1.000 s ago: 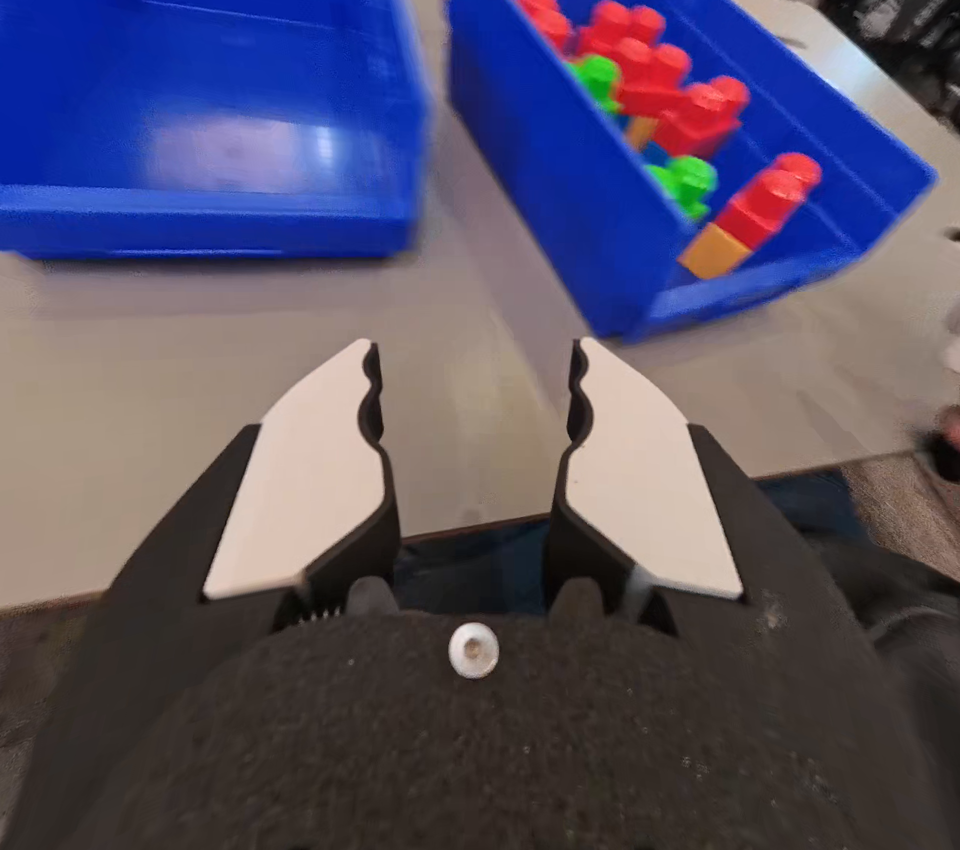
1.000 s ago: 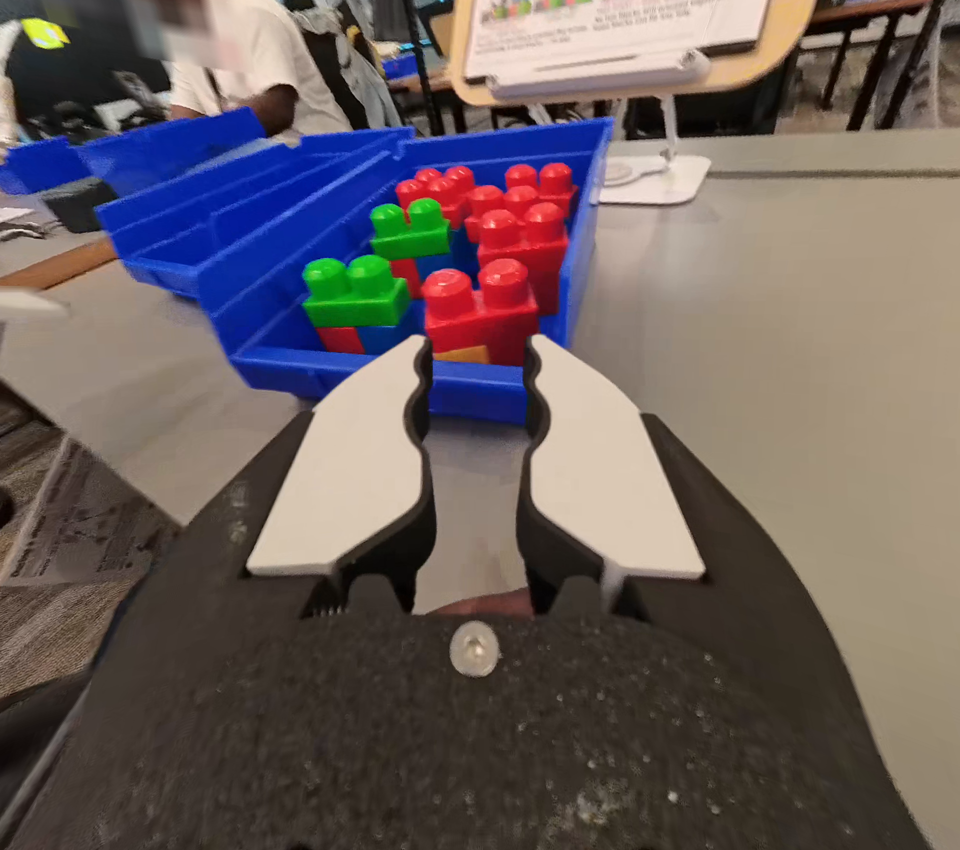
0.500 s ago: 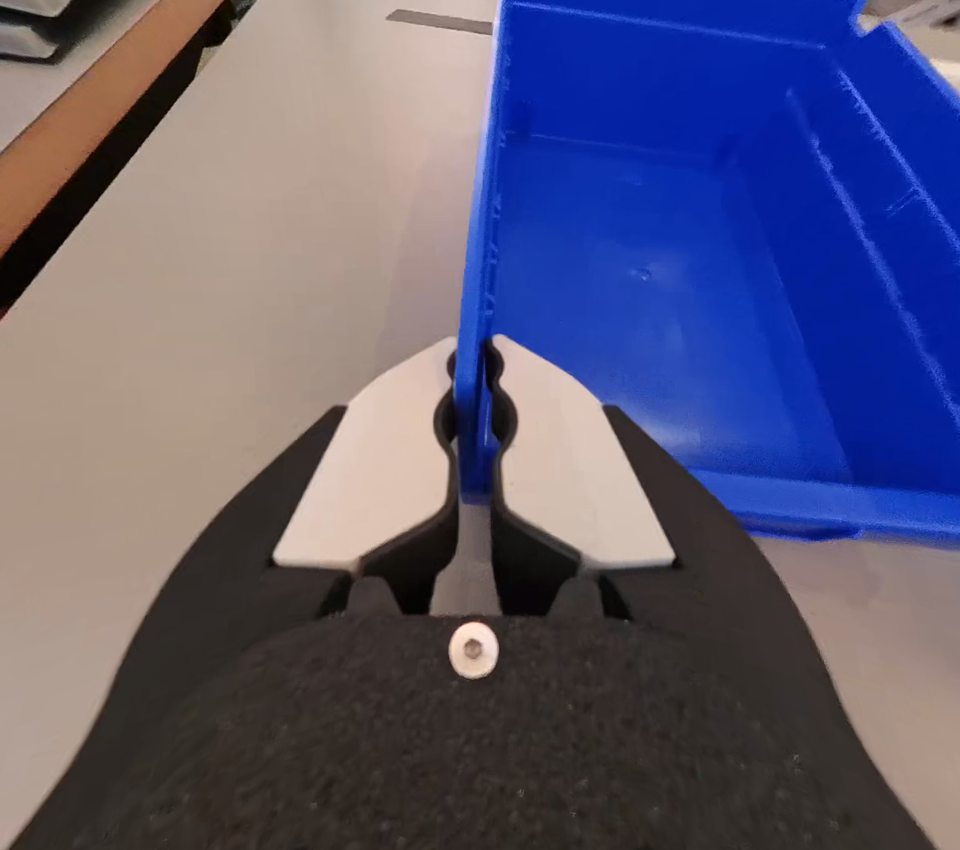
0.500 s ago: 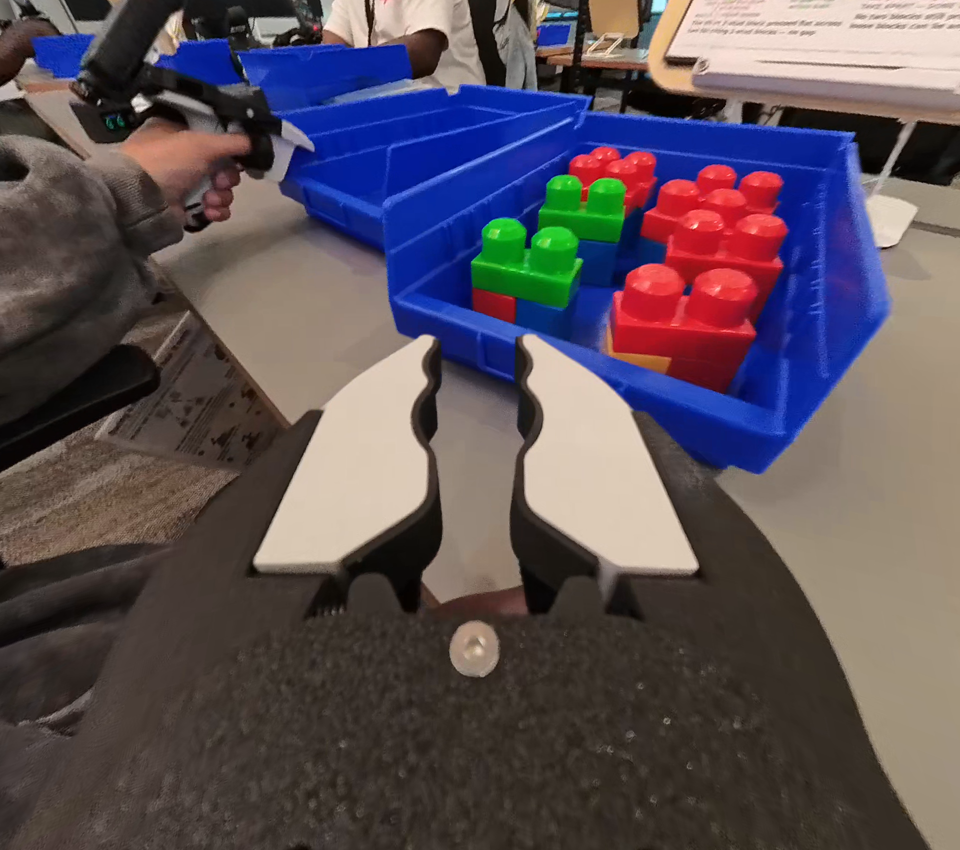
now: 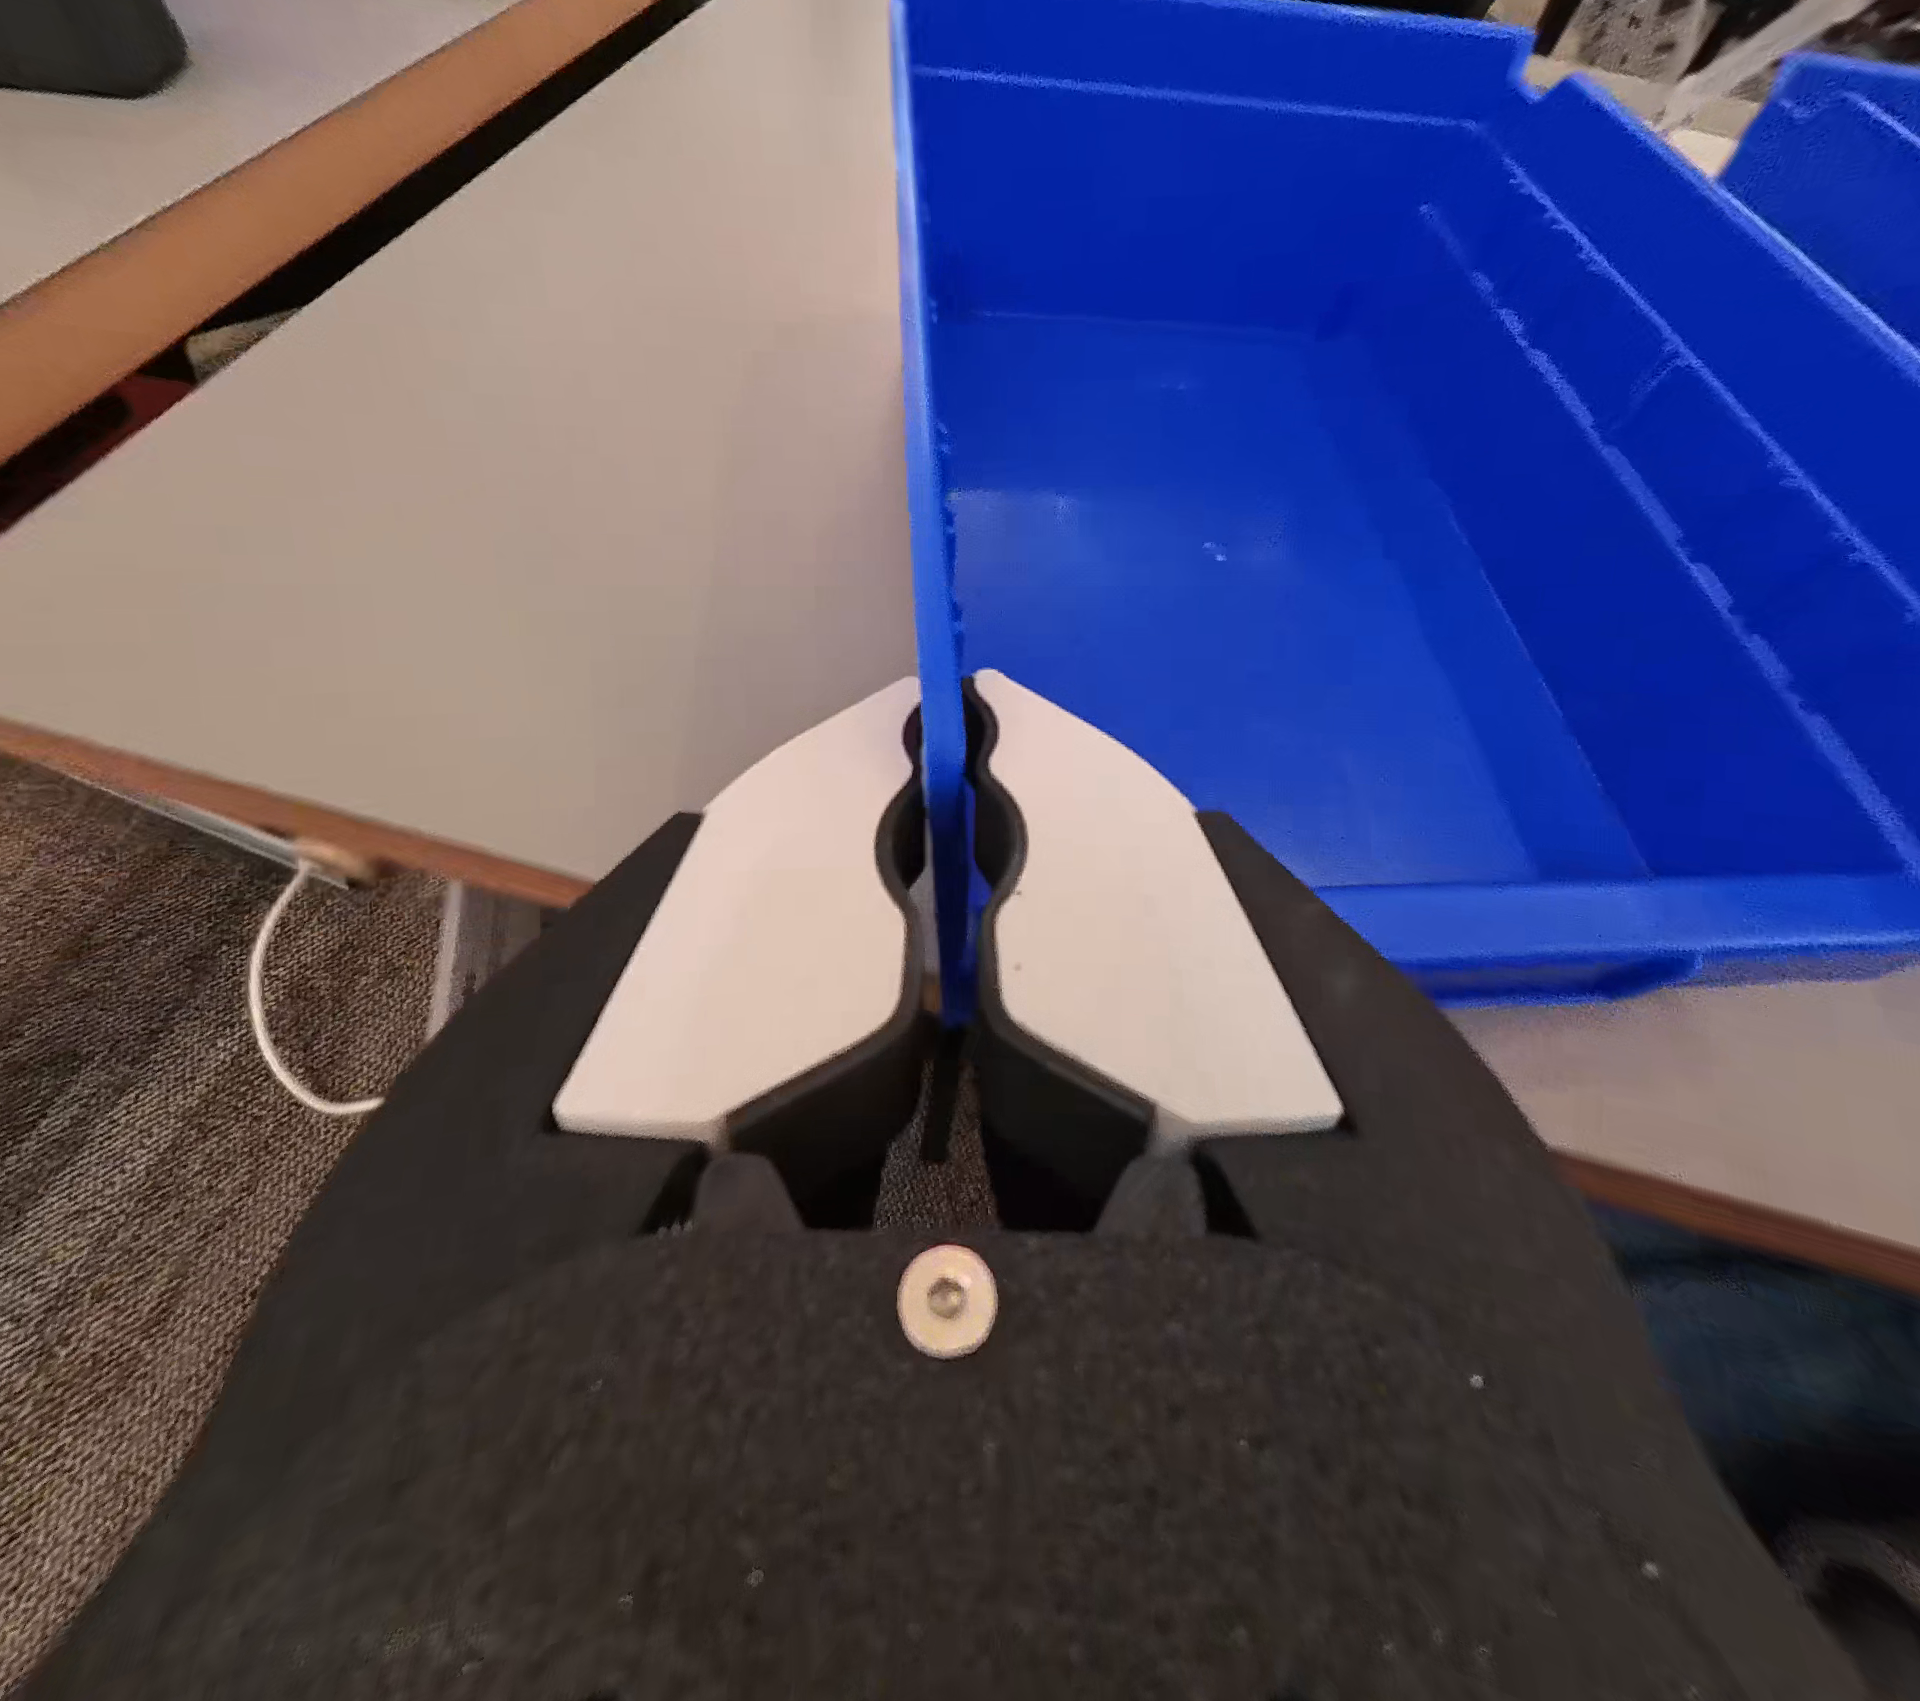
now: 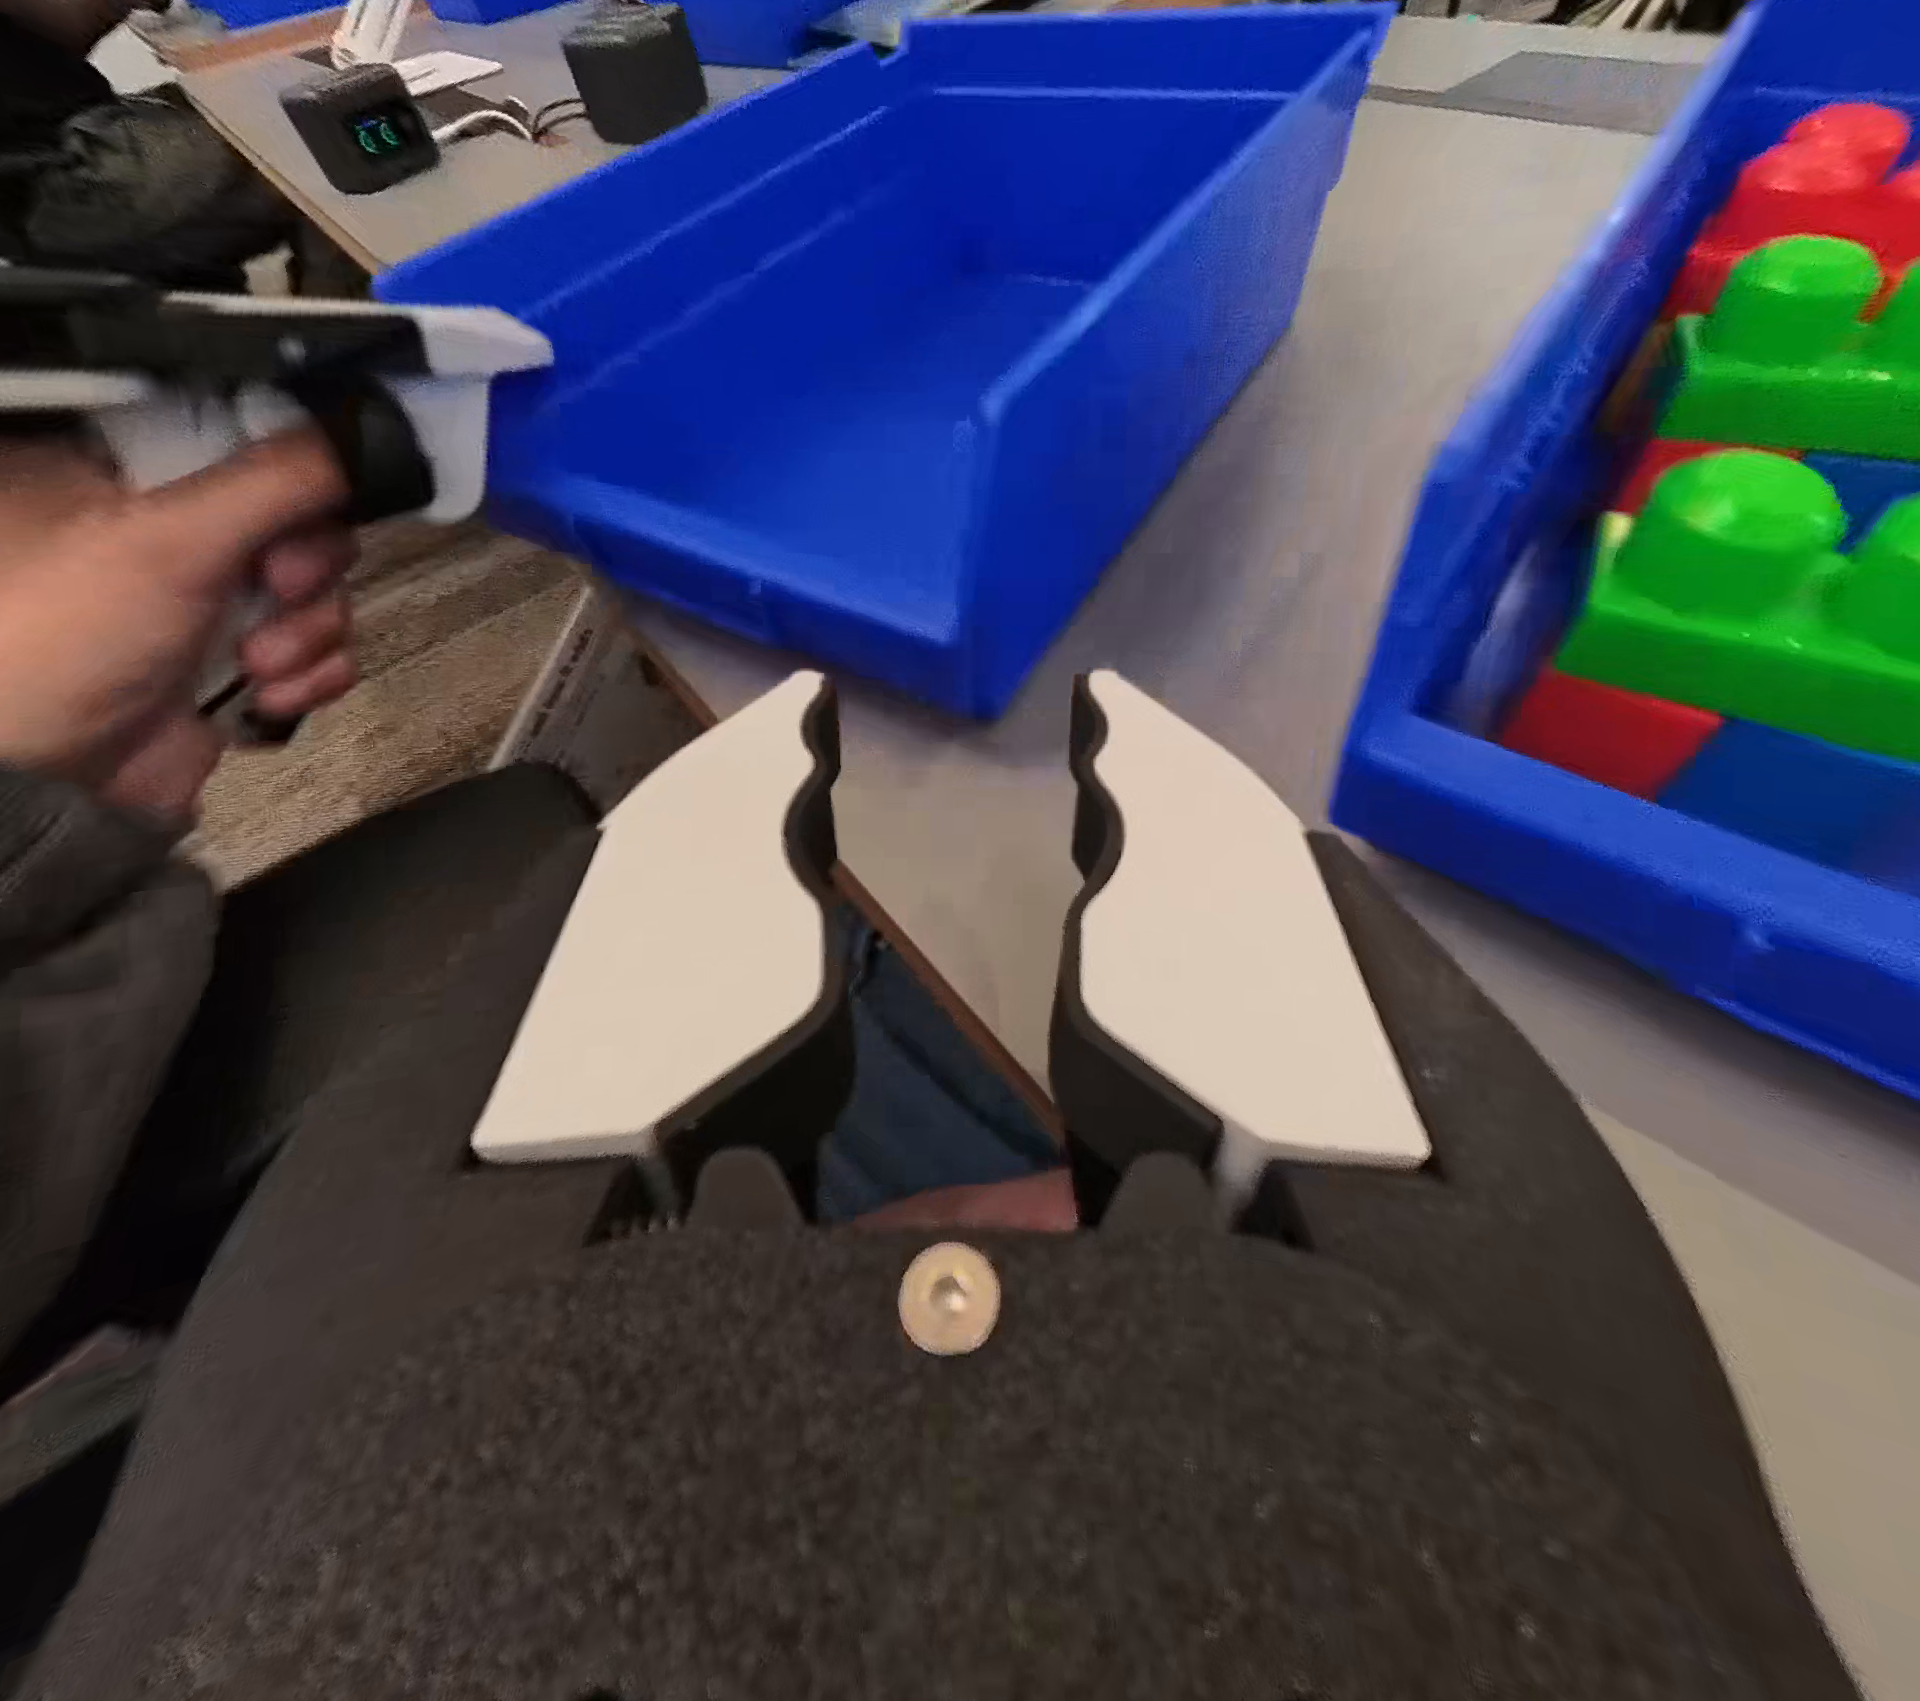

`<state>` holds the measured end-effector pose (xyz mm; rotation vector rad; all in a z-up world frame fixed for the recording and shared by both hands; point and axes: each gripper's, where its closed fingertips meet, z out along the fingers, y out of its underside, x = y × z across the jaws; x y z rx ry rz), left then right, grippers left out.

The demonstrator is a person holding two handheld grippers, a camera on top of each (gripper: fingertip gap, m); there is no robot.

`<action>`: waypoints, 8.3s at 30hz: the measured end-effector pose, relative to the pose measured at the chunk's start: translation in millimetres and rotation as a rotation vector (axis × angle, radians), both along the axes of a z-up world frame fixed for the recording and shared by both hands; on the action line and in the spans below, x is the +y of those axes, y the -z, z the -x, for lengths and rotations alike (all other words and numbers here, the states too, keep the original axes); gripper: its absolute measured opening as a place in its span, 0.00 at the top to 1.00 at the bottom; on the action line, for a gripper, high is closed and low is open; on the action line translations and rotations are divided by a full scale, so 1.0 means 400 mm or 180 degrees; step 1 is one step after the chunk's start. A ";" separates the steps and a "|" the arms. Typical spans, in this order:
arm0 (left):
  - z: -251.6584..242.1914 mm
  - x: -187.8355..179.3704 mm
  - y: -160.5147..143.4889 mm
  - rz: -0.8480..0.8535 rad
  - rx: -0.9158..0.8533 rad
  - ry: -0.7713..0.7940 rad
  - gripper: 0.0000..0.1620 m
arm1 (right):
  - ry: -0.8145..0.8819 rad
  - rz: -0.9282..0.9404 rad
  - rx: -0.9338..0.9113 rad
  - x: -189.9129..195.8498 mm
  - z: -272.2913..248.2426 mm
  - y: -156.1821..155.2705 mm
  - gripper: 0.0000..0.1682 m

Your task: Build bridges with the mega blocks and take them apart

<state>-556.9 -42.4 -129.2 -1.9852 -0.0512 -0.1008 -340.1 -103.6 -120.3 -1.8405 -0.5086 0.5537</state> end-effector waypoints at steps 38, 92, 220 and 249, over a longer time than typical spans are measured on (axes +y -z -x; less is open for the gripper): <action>-1.507 -0.024 -0.245 -0.1000 0.0054 0.1872 0.97 | 0.3222 -0.0900 0.0041 -0.063 -1.401 -0.304 0.98; -0.623 0.113 -0.033 -0.0038 -0.0074 0.0737 0.99 | 0.2286 -0.0299 0.0058 0.188 -0.550 -0.051 0.98; -0.869 0.335 -0.279 0.2941 0.0955 0.3141 0.78 | -0.0030 -0.0772 -0.0756 0.449 -0.378 -0.196 0.49; -0.932 0.292 -0.198 0.3317 0.1215 0.3490 0.79 | -0.0051 -0.0679 -0.1471 0.517 -0.400 -0.099 0.52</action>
